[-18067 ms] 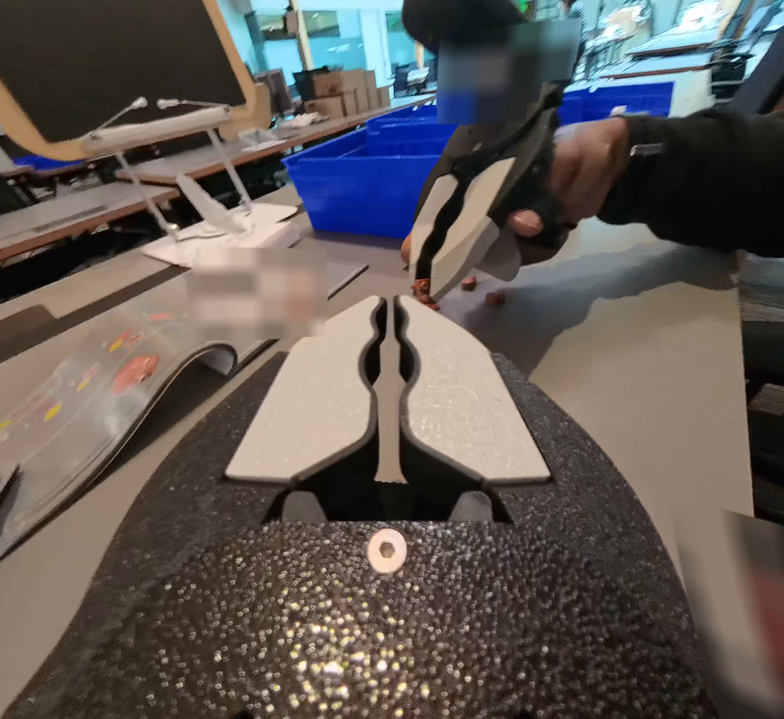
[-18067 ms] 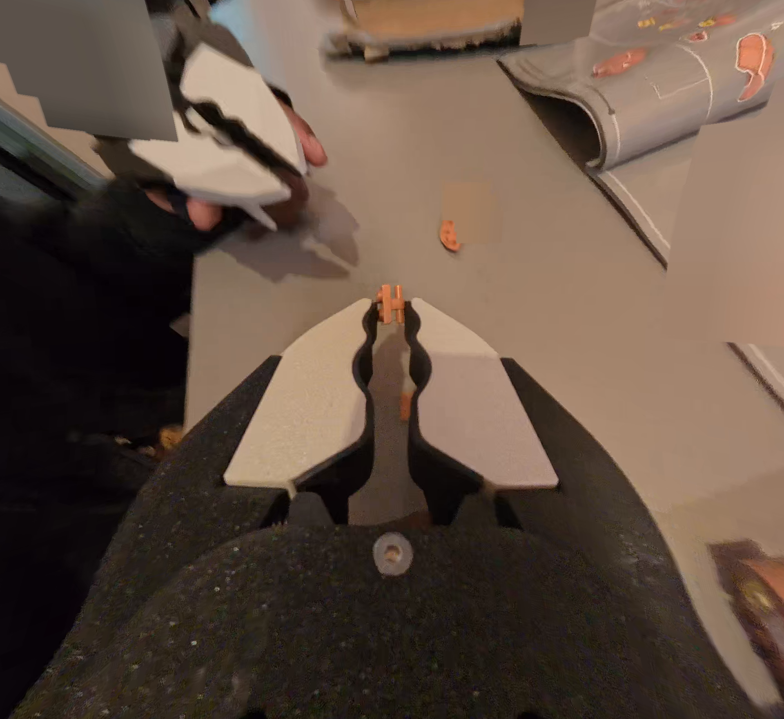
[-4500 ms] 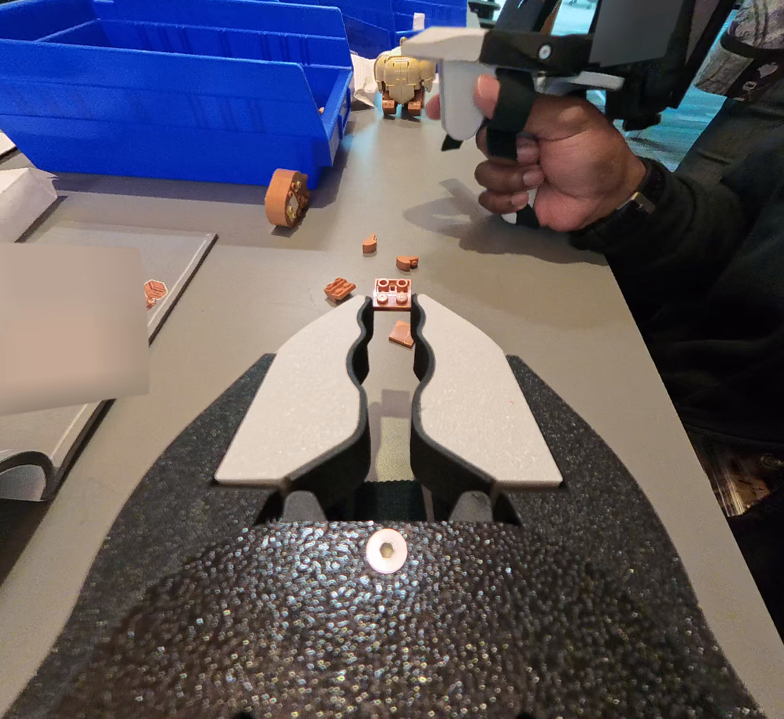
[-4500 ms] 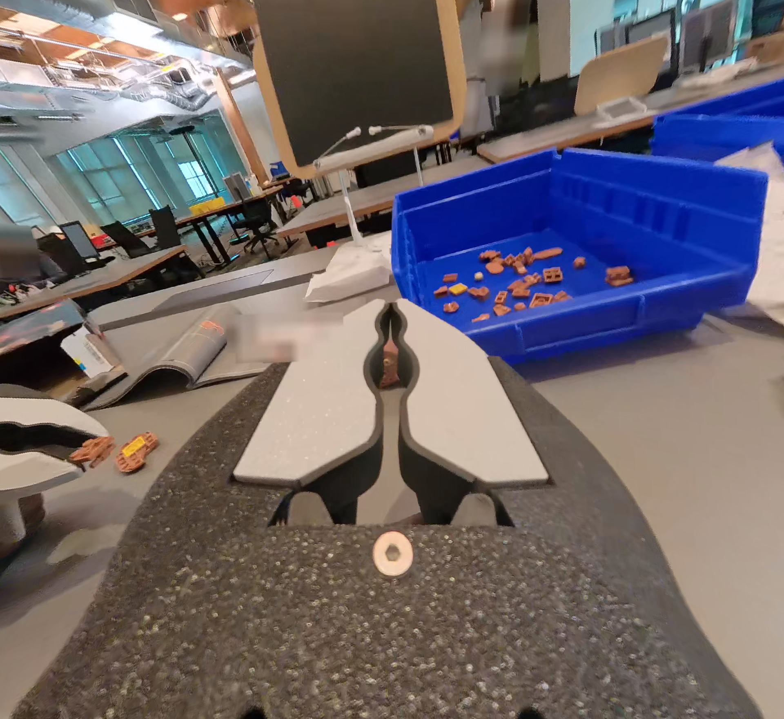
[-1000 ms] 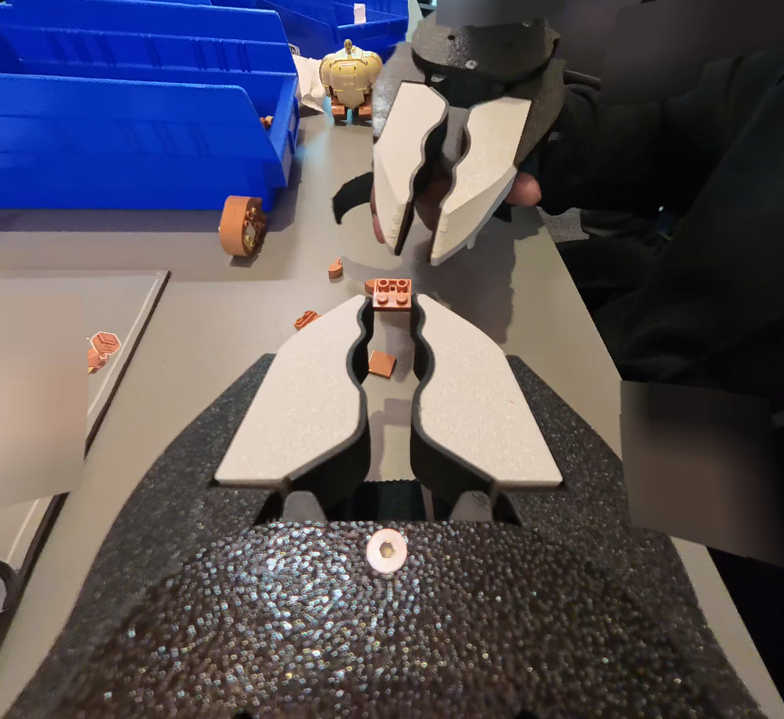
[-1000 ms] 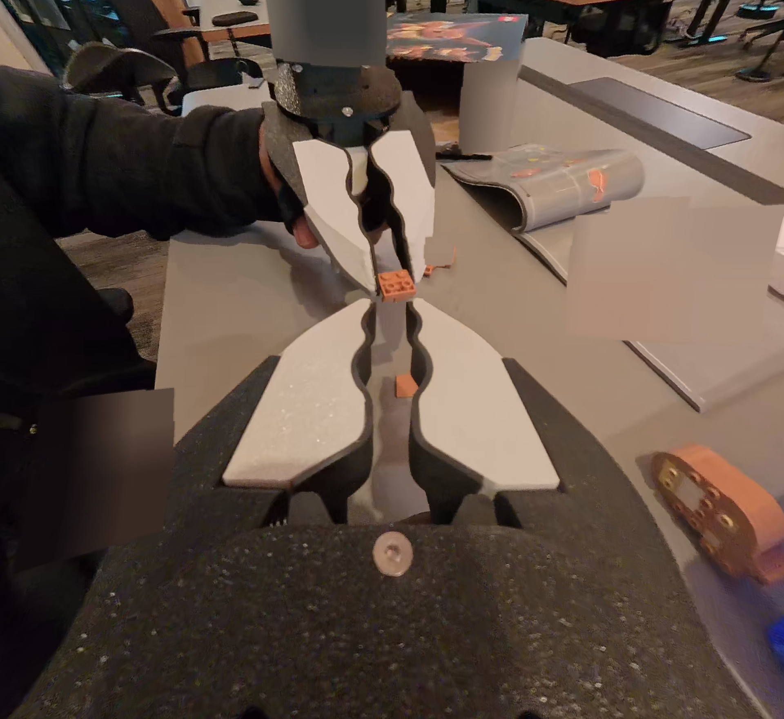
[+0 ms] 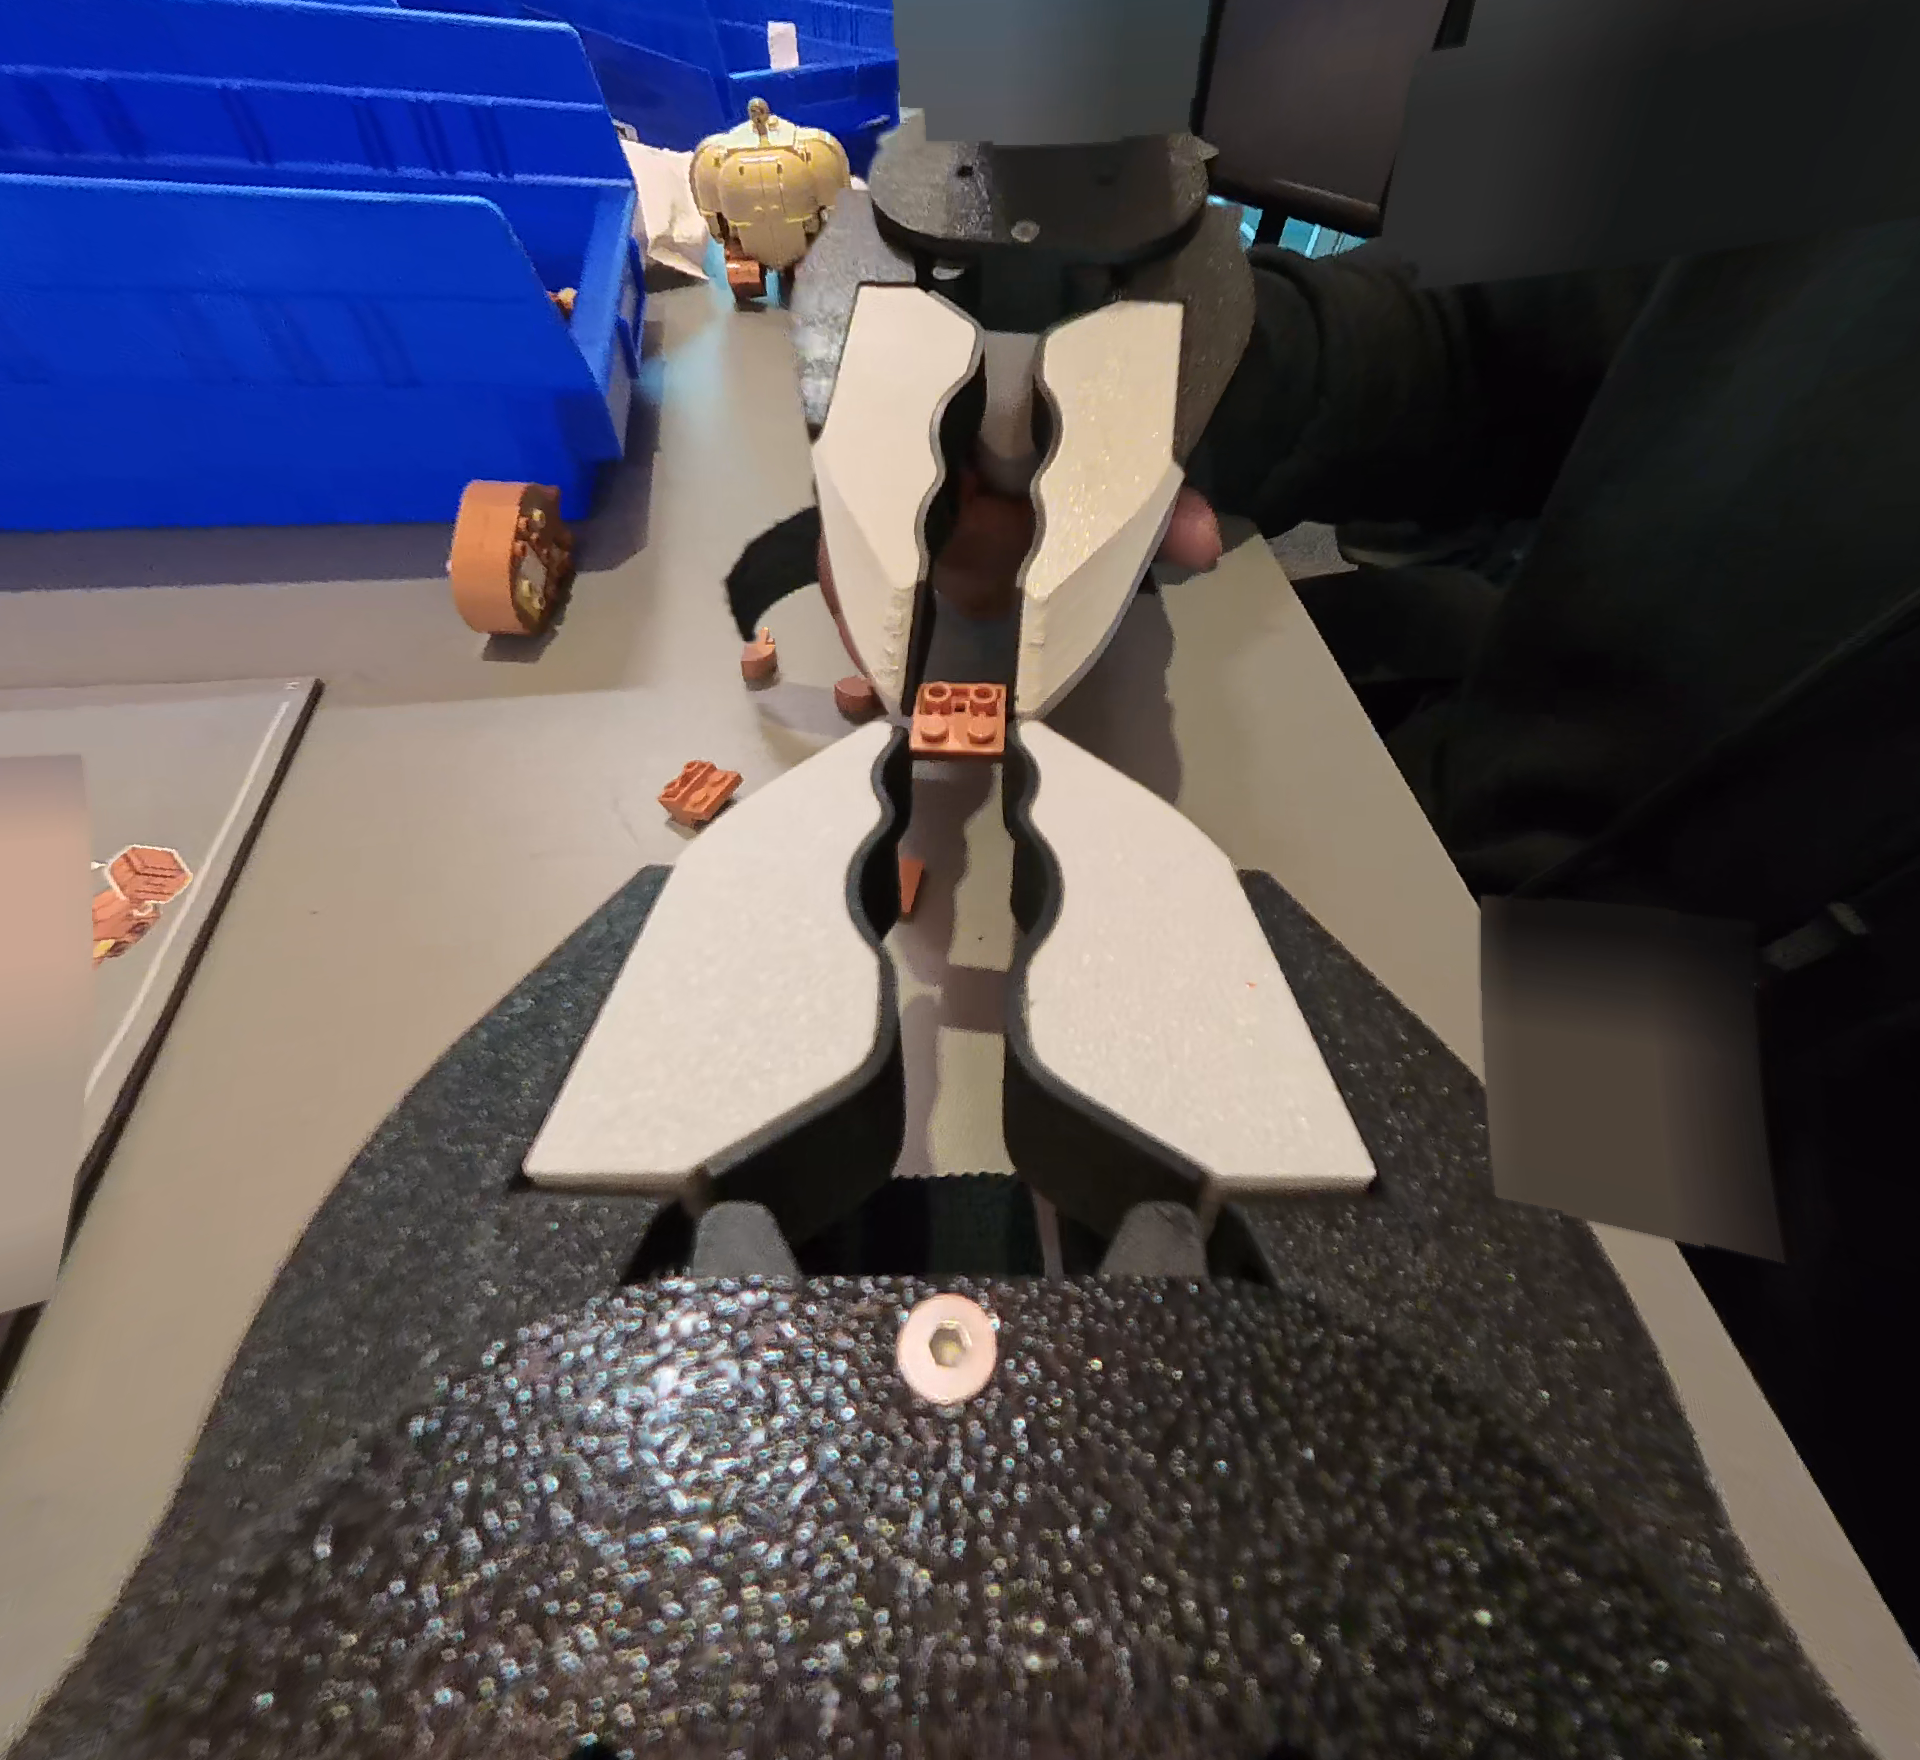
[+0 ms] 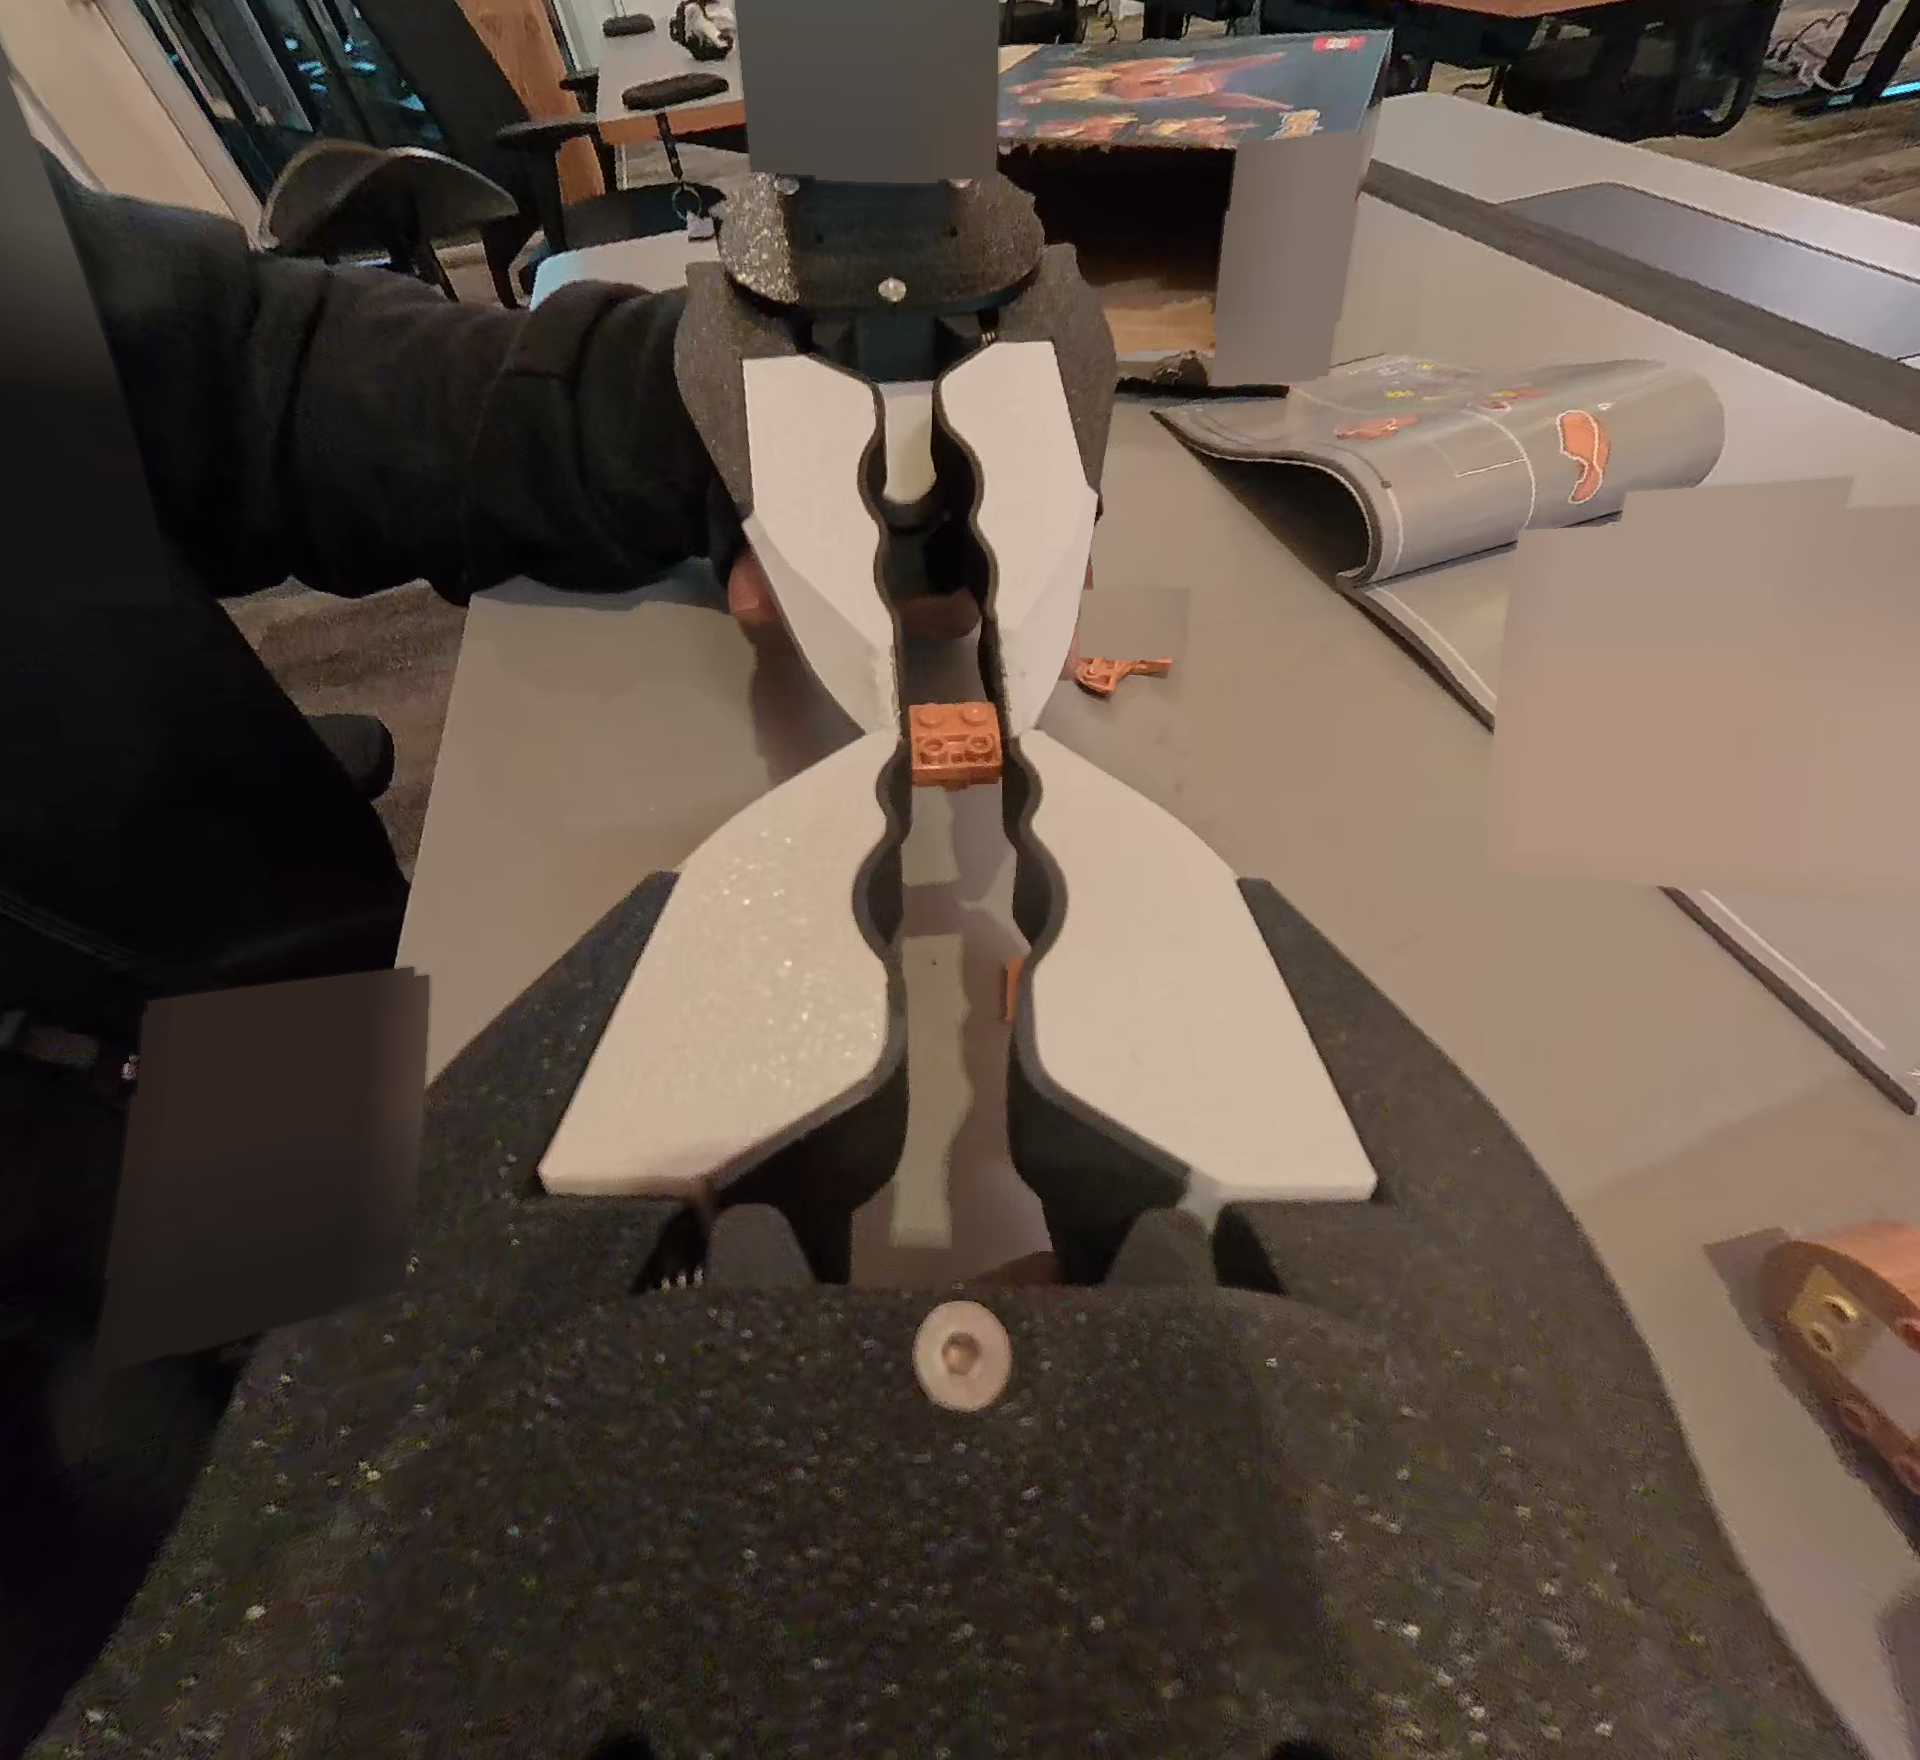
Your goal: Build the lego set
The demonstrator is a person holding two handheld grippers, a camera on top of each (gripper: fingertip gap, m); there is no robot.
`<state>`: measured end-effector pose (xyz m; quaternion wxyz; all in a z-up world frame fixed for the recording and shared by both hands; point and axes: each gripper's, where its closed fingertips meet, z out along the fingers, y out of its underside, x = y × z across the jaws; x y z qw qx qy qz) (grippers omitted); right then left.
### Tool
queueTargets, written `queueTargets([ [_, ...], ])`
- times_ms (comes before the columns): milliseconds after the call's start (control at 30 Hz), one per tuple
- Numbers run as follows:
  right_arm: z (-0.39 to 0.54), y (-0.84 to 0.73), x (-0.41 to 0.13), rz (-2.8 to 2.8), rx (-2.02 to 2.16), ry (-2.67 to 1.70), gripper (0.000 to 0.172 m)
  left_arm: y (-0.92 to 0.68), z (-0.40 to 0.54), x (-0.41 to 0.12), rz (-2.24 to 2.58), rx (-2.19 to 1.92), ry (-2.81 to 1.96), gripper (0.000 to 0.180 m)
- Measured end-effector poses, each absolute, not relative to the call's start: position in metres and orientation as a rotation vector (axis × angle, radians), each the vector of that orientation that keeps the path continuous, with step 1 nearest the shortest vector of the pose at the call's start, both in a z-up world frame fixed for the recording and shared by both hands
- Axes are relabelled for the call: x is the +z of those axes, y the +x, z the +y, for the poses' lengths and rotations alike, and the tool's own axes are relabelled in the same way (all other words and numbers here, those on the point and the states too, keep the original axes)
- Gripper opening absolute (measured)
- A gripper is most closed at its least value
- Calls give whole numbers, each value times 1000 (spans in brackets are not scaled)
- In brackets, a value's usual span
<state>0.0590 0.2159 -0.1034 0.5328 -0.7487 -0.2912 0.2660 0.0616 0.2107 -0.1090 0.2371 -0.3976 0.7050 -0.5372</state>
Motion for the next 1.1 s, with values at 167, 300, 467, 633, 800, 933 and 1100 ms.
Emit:
queueTargets([
  [167,213,60,-101,-666,659,-1770,16,58,212,-106,1908,-1515,-1082,17],
  [300,211,58,-100,-681,681,-1760,16,57,209,-102,1896,-1565,-1063,16],
  [467,209,54,-101,-702,688,-1757,16,56,204,-103,1910,-1579,-1043,16],
  [633,209,54,-100,-699,696,-1754,16,57,204,-102,1902,-1592,-1038,16],
  [800,212,60,-101,-680,658,-1768,17,61,207,-102,1875,-1553,-1053,16],
  [933,207,77,-108,-655,562,-1834,22,60,218,-106,1863,-1494,-1095,16],
  [1100,197,100,-134,-571,449,-1997,21,57,242,-116,1818,-1429,-1237,16],
])
